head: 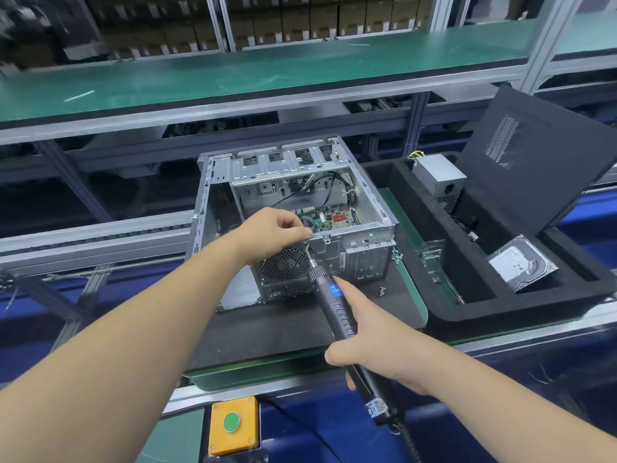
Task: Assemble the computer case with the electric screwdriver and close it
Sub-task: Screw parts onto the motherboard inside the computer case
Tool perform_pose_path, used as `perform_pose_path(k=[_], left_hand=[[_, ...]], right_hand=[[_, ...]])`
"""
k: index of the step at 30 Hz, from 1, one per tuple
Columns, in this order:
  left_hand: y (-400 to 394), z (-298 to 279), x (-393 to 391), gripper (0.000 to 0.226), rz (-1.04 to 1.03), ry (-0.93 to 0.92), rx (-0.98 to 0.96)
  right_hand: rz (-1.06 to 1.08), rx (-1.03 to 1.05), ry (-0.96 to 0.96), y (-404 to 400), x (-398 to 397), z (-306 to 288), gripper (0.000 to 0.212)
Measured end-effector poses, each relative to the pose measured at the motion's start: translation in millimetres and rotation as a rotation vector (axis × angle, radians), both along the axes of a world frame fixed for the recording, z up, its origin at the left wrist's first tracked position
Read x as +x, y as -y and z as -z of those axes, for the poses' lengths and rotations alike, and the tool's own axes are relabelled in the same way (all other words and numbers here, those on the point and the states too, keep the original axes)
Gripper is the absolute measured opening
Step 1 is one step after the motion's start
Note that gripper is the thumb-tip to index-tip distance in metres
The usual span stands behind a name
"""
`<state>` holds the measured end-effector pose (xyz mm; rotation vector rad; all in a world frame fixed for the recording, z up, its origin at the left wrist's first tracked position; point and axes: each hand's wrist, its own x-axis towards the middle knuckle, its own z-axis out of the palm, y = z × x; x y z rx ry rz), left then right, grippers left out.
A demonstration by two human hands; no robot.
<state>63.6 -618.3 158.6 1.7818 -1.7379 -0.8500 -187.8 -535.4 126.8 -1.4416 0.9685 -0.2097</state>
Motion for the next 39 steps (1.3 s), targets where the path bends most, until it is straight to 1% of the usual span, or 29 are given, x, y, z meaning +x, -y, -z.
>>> perform_pose_path(k=[12,25,29,31,35,39], left_hand=[[-2.1,-0.8,-3.1,0.031,-0.03,0.026,-0.005],[-0.9,2.3,-1.2,0.031,-0.029,0.028,0.008],[-3.6,1.5,-2.5,0.02,-0.057,0.073,0.014],[-7.6,-1.3,-2.4,0.023,-0.057,0.085,0.04],[-17.9,-5.3,-1.3,0.027,0.04,0.212,0.094],[-20.3,-4.7,0.0,0.018,0.088,0.245,0.062]], right_hand=[[-0.004,0.015,0.024,0.8,-4.5,0.5,0.107],[-0.005,-0.032,0.003,1.7,-5.1,0.3,0.107],[-0.001,-0.023,0.007,1.6,-3.6,0.5,0.108],[-0.003,-0.021,0.002,0.8,-4.7,0.4,0.108],[-0.01,-0.026,0.018,0.7,-7.5,0.0,0.106],[-0.011,-0.012,0.023,1.3,-6.4,-0.7,0.107]])
